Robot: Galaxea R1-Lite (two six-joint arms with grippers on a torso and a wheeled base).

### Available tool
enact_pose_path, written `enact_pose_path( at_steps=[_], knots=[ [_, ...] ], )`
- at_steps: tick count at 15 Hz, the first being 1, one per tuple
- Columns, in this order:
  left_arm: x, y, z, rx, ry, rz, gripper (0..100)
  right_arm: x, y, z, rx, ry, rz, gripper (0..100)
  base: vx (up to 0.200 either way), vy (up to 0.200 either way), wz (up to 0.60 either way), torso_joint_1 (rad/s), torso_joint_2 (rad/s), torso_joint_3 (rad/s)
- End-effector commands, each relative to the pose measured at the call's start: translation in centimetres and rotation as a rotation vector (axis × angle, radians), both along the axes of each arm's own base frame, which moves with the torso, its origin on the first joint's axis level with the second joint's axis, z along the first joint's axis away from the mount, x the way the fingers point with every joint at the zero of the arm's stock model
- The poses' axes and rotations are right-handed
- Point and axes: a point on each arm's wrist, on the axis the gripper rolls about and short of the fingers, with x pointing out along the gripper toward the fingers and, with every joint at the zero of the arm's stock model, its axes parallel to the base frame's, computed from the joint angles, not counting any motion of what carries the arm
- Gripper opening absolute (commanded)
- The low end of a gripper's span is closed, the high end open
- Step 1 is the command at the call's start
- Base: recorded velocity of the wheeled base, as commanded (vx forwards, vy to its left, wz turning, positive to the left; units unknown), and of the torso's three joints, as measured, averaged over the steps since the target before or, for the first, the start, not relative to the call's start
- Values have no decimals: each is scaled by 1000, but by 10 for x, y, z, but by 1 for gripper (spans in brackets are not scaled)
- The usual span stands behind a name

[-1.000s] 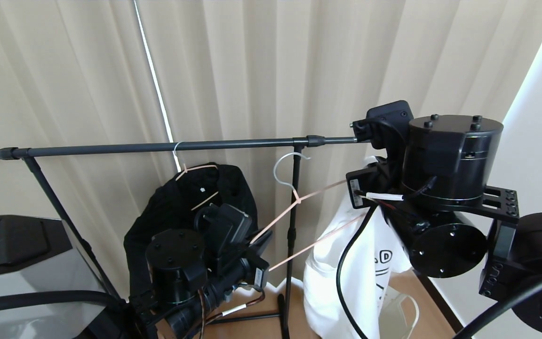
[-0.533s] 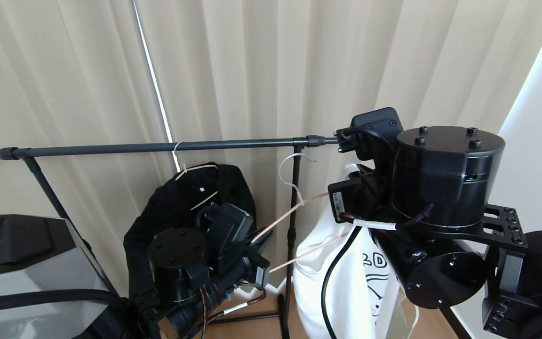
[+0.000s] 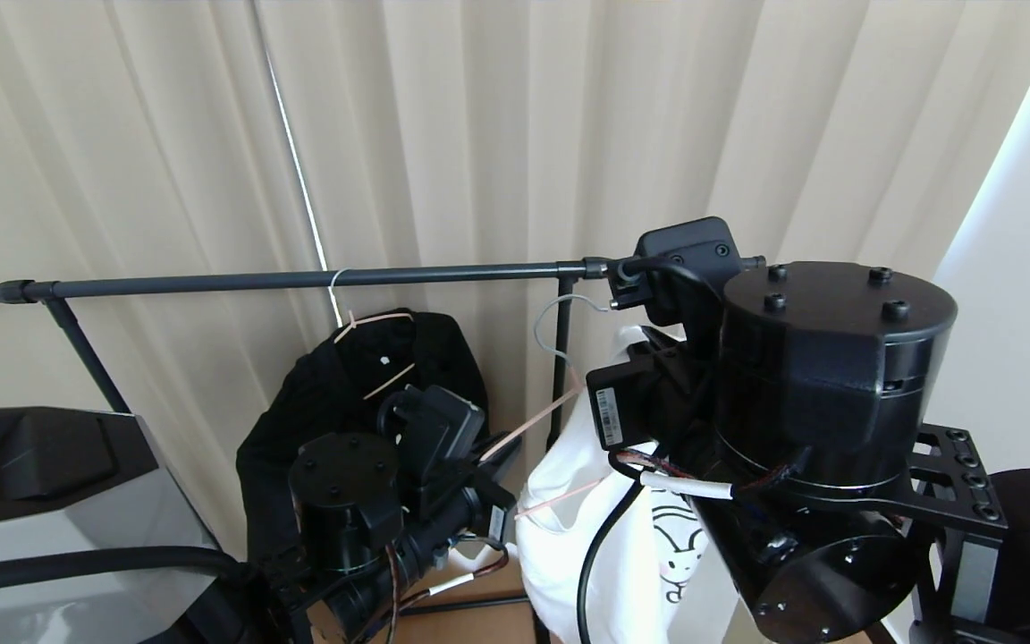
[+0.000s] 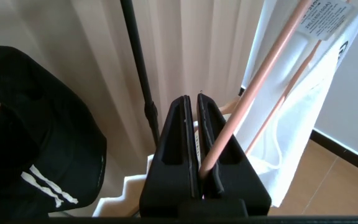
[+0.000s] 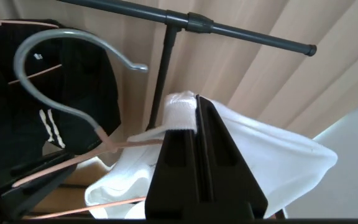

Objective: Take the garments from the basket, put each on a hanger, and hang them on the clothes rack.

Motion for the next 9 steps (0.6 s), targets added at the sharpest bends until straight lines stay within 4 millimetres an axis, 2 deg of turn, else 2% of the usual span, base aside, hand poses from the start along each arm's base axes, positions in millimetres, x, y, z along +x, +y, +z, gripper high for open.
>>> enact_pose_path(
  at_steps=[1, 9],
  knots=[
    [1, 0, -1, 1, 1, 2, 0, -8, 5, -1, 1, 2, 25, 0, 0, 0, 0, 0, 0, 0],
    [0, 1, -1, 2, 2, 17, 0, -27, 16, 0, 73, -21, 101, 0, 0, 0, 0, 0, 0, 0]
  ],
)
